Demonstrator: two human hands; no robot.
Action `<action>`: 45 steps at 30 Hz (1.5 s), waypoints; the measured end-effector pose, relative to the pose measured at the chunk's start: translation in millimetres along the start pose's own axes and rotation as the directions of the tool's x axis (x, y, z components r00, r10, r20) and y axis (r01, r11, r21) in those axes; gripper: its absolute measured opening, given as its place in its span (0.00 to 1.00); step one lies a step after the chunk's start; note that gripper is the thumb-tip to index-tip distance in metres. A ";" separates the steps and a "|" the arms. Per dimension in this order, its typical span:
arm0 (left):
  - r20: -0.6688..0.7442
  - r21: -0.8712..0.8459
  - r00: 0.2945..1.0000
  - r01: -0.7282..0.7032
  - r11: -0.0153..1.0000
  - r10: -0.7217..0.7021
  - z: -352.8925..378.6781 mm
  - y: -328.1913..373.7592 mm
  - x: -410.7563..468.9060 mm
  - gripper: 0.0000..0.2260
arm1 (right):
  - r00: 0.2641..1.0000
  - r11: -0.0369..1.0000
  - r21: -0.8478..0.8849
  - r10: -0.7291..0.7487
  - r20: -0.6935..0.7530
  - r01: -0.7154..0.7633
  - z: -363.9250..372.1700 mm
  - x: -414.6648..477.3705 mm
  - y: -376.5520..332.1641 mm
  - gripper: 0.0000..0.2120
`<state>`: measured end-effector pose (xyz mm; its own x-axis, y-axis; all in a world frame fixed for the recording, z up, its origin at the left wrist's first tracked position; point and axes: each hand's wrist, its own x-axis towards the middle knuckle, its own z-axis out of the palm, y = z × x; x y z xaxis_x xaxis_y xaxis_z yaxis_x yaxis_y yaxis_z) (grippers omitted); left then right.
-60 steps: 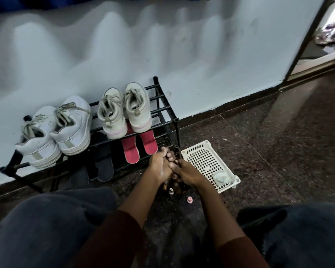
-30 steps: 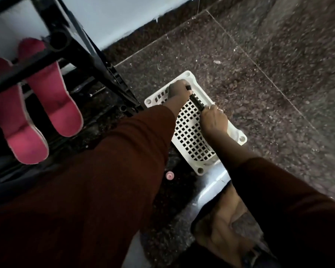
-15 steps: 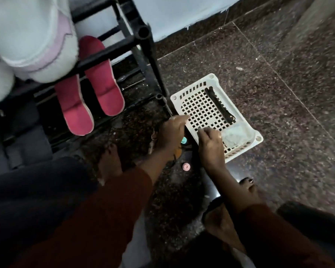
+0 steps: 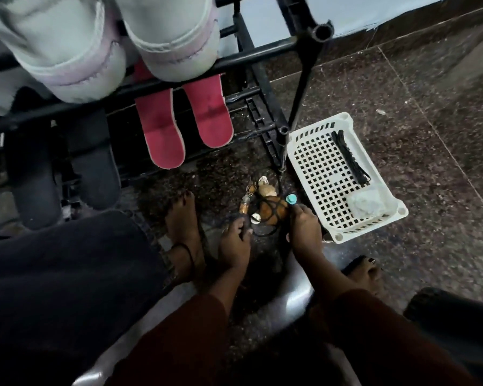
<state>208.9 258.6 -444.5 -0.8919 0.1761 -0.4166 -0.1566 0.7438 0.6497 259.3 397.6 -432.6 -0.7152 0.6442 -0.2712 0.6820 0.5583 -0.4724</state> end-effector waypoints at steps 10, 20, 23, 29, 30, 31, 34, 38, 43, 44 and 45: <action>0.071 -0.022 0.994 0.089 0.996 -0.088 15.9 4.1 18.5 0.19 | 0.995 0.976 -0.215 0.046 0.086 -0.026 -4.8 28.0 -11.5 0.09; -0.035 -0.037 0.999 0.038 0.999 -0.040 -21.3 46.2 -3.7 0.13 | 0.991 0.938 0.331 0.074 0.107 -0.106 -56.9 6.1 -37.6 0.05; -0.040 -0.125 0.988 -0.153 0.980 0.149 -45.6 78.8 -15.3 0.16 | 0.952 0.669 0.693 0.075 0.298 -0.270 -96.0 -3.3 -56.3 0.10; 0.130 -0.161 0.815 -0.545 0.823 0.565 -123.4 158.0 -55.2 0.19 | 0.860 0.436 0.798 -0.096 0.502 -0.417 -191.6 -35.9 -106.6 0.10; 0.123 -0.140 0.788 -0.588 0.796 0.604 -136.4 168.2 -62.9 0.17 | 0.852 0.425 0.805 -0.131 0.506 -0.413 -206.7 -43.5 -115.0 0.10; 0.102 -0.118 0.771 -0.619 0.777 0.629 -149.0 177.1 -70.1 0.15 | 0.851 0.422 0.812 -0.152 0.502 -0.403 -221.0 -51.5 -123.2 0.10; 0.063 -0.026 0.723 -0.688 0.726 0.688 -180.0 197.4 -89.4 0.09 | 0.860 0.477 0.811 -0.192 0.472 -0.339 -259.8 -79.4 -141.8 0.09; 0.135 0.046 0.719 -0.691 0.721 0.681 -206.5 211.0 -112.1 0.09 | 0.852 0.436 0.844 -0.264 0.452 -0.313 -302.4 -116.5 -155.5 0.08; 0.236 -0.076 0.778 -0.582 0.809 0.582 -227.9 216.9 -136.4 0.08 | 0.860 0.215 0.922 -0.342 0.380 -0.322 -319.3 -143.3 -163.9 0.14; 0.259 -0.117 0.780 -0.560 0.821 0.569 -230.8 216.2 -139.0 0.08 | 0.874 0.202 0.935 -0.341 0.347 -0.292 -319.8 -145.6 -164.7 0.13; 0.286 -0.135 0.781 -0.541 0.830 0.555 -234.3 215.5 -142.3 0.07 | 0.894 0.207 0.946 -0.325 0.308 -0.250 -319.8 -145.8 -165.8 0.12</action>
<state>202.6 242.8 -96.2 -0.6621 0.7350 -0.1464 0.2951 0.4353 0.8506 299.4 378.4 -46.5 -0.9084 0.2333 -0.3469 0.1754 -0.5405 -0.8229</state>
